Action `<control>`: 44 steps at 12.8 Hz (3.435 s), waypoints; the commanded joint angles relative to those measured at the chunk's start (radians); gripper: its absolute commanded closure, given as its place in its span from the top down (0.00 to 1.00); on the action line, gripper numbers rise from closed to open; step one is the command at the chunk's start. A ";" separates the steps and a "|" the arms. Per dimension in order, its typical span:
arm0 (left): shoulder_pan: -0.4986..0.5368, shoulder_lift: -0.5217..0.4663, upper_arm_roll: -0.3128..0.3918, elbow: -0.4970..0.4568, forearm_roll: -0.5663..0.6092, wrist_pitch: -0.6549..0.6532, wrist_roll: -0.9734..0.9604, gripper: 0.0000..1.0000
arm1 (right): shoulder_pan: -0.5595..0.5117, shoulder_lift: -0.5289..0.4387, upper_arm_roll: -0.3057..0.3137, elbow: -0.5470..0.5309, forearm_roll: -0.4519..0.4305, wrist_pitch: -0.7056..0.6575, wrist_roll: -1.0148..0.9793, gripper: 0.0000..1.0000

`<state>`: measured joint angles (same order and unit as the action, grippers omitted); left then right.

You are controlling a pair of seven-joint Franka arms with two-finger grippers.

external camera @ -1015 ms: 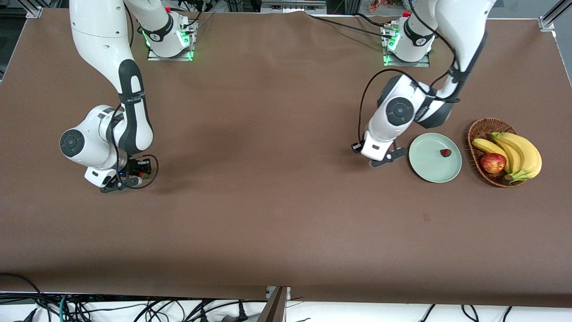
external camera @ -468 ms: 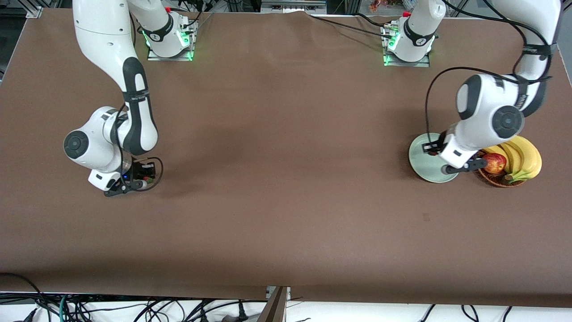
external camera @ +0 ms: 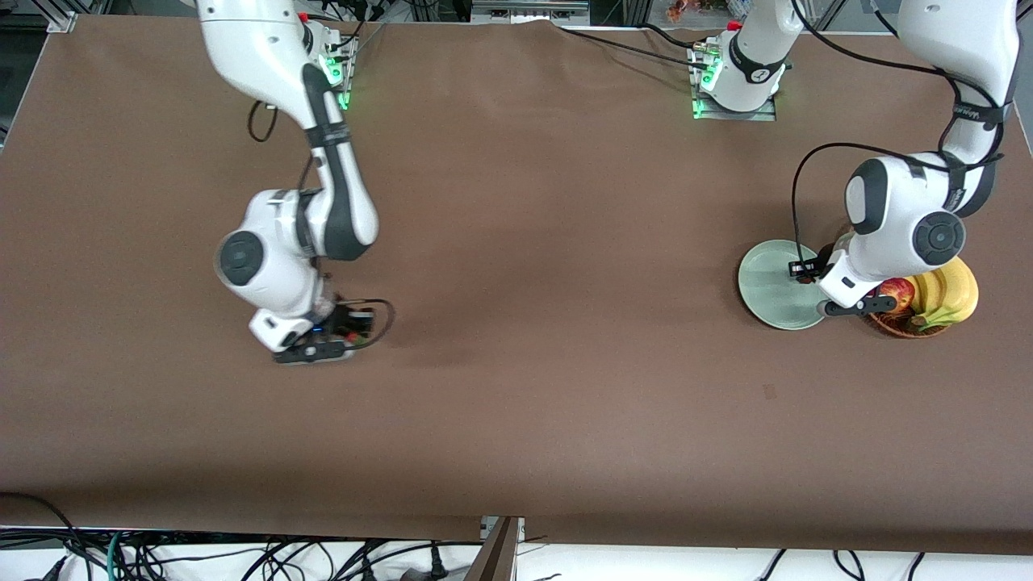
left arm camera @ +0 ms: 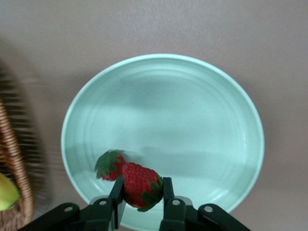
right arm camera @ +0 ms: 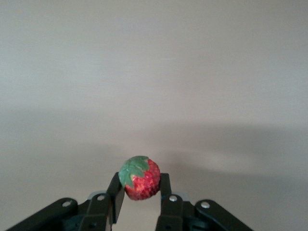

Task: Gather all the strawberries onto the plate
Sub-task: 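Release the strawberry onto the plate while the right gripper sets its strawberry mid-table, then grasp the mid-table strawberry with the left gripper while the right gripper retracts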

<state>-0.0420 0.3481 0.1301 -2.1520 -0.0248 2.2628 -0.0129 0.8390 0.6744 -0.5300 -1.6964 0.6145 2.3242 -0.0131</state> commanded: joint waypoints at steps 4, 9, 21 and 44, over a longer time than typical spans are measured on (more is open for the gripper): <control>-0.001 0.006 0.011 0.004 -0.026 0.017 0.094 1.00 | 0.067 0.117 0.137 0.240 -0.002 -0.008 0.525 0.18; -0.001 -0.087 0.014 0.012 -0.026 0.006 0.096 1.00 | 0.227 0.209 0.143 0.374 0.001 0.101 0.904 0.21; -0.006 -0.186 0.009 0.018 -0.027 -0.035 0.171 1.00 | 0.428 0.378 0.124 0.518 -0.004 0.411 1.382 0.82; -0.041 -0.097 -0.454 -0.235 -0.026 0.283 -0.588 1.00 | 0.208 -0.085 -0.464 0.394 -0.016 -0.821 0.251 1.00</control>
<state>-0.0743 0.2151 -0.3203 -2.3716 -0.0442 2.4859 -0.5797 1.1075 0.6740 -1.0053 -1.2759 0.6114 1.5491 0.3398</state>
